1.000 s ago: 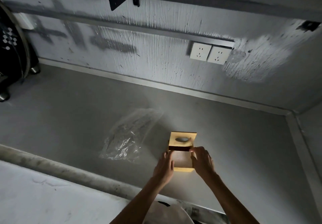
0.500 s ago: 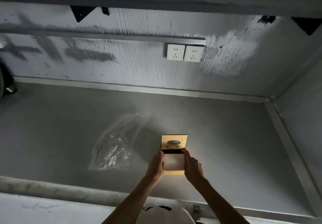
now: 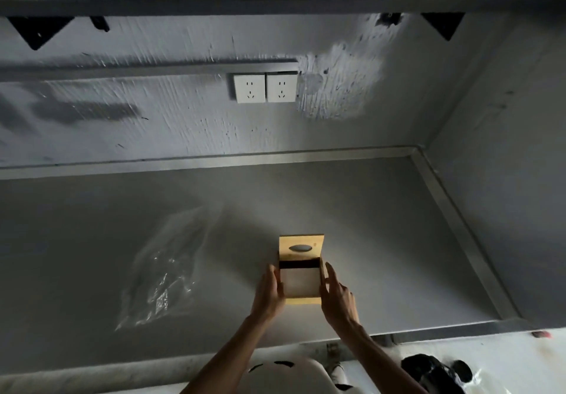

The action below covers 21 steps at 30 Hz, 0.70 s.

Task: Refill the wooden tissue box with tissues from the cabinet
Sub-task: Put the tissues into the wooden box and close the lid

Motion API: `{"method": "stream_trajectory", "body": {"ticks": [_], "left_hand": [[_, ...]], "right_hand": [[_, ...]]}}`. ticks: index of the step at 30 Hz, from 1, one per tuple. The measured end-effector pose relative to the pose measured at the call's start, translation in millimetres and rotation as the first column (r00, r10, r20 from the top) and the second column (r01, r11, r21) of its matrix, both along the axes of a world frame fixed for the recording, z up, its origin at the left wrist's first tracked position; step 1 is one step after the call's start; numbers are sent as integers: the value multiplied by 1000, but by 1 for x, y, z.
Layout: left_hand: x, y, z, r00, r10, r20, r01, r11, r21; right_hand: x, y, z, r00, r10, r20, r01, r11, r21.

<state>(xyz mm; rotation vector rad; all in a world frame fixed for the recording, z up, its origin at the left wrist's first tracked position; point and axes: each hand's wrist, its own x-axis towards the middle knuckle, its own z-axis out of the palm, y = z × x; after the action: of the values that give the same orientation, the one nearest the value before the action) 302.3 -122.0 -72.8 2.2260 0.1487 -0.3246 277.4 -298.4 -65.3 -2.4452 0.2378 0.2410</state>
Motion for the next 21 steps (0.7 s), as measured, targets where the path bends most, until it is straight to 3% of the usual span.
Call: {"method": "stream_trajectory", "body": {"ticks": [2,4,7,10,15,18,21], "left_hand": [[3,5,2,996,20,-87,-31,991,-128],[9,13,6,974,87,-208,-148,942,-301],[28,22,30,941,93,-325,-234,873,-427],[45,25,56,933,40,-357,-233,822,-519],[47,22,66,931,34,-363,-242,804,-544],[29,20,54,940,38,-339,-241,778,-580],[7,19,27,951,-6,-309,-170,824,-540]], "right_hand": [[4,-6,-6,994,-49,-93,57,995,84],[13,-17,-11,977,-50,-209,112,948,298],[27,-35,-1,959,-70,-274,217,806,551],[40,-39,25,970,-31,-240,204,637,743],[54,-31,39,972,-34,-234,211,574,792],[37,-29,25,970,-25,-242,208,602,771],[17,-26,5,983,-26,-181,149,688,710]]}}
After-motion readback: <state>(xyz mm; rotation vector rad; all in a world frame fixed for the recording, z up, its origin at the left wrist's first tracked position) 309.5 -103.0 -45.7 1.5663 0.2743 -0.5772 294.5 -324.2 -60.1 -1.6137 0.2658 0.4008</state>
